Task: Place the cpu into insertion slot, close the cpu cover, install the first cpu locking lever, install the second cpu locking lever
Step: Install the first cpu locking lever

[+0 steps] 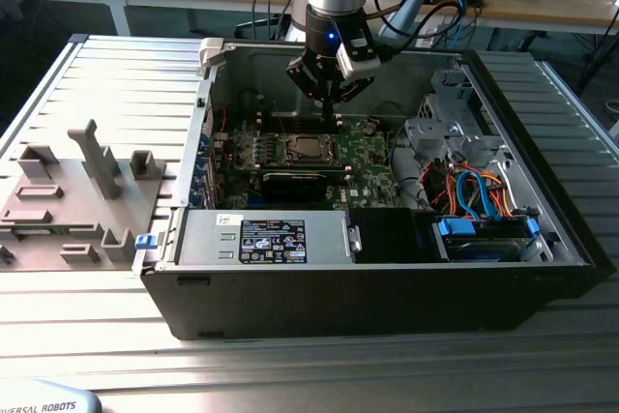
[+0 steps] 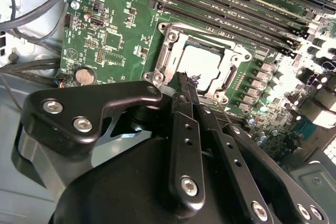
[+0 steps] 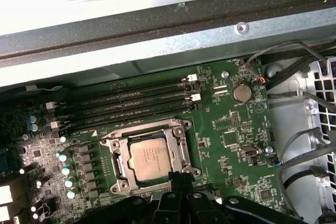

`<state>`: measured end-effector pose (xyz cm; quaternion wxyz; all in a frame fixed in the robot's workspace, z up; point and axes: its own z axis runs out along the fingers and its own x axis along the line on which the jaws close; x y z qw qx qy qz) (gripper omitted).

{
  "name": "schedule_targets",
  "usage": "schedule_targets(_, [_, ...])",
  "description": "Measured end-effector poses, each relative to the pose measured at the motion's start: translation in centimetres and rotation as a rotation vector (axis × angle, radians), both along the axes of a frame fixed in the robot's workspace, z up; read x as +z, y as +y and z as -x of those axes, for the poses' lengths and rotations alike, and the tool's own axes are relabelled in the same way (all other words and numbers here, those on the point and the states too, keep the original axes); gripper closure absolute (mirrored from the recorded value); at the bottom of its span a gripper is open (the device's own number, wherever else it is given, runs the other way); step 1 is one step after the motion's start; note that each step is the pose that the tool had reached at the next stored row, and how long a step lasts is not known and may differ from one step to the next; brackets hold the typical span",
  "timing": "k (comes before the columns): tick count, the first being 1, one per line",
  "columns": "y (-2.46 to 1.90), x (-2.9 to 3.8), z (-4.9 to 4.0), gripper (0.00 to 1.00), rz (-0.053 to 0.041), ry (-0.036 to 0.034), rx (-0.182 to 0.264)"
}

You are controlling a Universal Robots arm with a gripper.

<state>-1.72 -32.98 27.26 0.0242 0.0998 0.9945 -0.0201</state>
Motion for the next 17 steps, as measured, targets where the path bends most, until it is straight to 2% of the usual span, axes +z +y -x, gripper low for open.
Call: schedule_targets(17, [0.00,-0.04,0.00,0.89,0.0000,0.0000,0.022])
